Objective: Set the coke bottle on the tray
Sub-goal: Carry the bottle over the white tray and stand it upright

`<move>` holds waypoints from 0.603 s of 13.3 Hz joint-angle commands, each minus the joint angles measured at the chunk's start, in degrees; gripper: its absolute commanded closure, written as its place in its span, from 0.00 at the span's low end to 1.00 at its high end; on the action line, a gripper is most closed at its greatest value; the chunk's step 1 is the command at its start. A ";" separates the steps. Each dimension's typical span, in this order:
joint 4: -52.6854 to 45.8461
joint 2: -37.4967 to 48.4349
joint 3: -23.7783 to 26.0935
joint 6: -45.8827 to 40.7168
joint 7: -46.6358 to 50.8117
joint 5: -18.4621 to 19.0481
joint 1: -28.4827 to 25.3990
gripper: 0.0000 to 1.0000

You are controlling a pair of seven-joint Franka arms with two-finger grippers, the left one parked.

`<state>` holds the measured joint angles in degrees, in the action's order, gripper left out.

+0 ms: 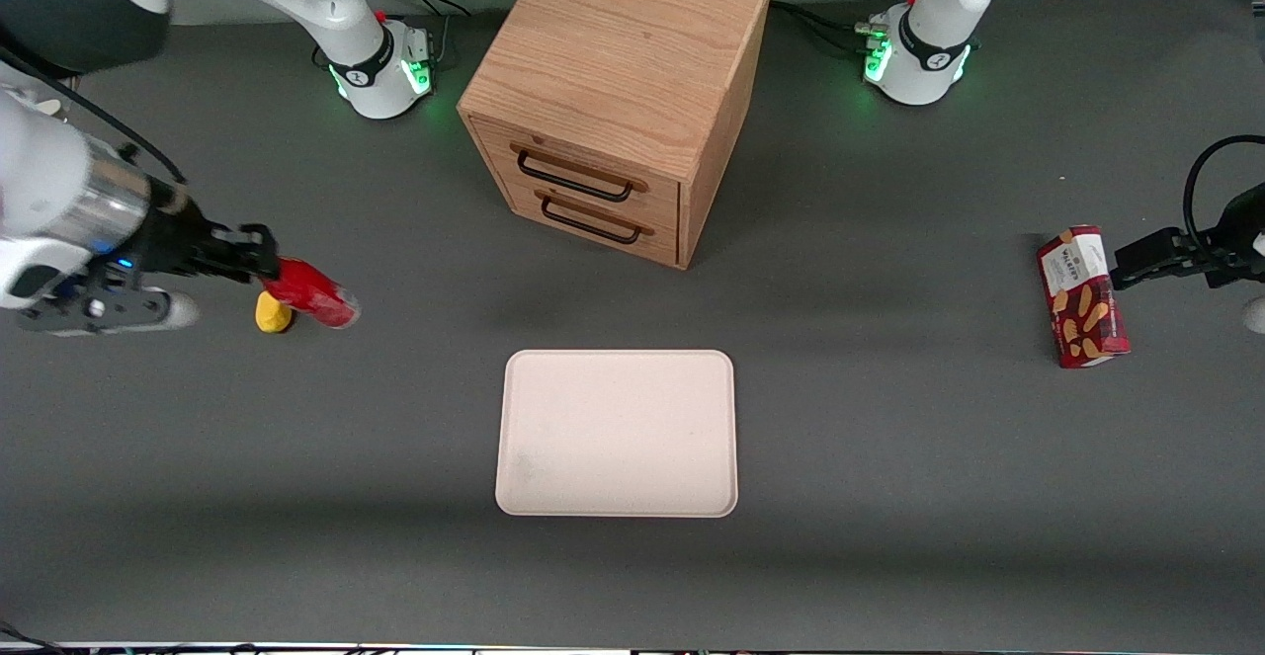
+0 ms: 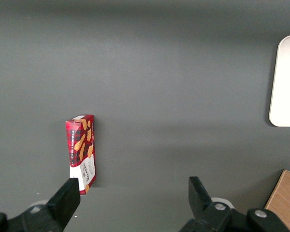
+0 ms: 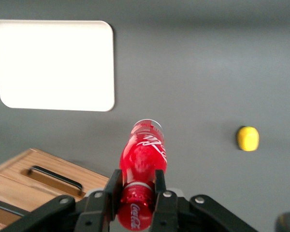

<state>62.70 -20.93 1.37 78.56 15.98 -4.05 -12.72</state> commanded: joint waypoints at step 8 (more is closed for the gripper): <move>-12.95 -15.19 0.39 8.53 25.68 -0.78 -13.29 1.00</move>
<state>52.98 -35.15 2.20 87.05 40.06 -4.16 -25.98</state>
